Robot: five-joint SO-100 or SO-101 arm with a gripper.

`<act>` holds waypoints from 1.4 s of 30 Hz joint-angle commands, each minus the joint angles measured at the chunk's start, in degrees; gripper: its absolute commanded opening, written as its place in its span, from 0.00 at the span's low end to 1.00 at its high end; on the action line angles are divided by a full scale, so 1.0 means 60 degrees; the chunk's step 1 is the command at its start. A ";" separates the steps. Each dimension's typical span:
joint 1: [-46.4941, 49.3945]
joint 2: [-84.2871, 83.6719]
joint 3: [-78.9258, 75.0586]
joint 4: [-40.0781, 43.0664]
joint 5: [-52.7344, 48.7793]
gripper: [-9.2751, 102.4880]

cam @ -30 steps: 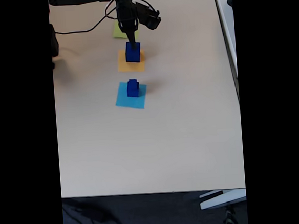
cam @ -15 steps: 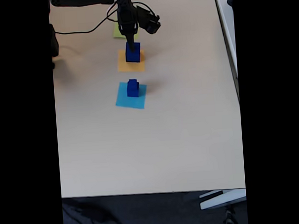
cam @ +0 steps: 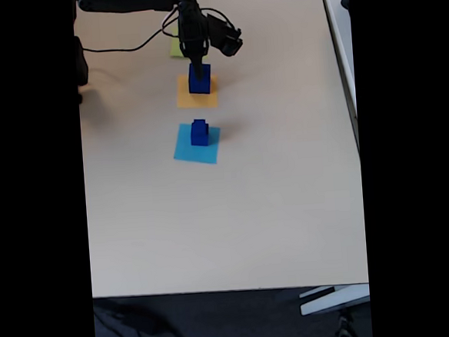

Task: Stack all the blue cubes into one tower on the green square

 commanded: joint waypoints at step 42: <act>0.0146 0.0088 -0.0132 -0.0176 0.0044 0.21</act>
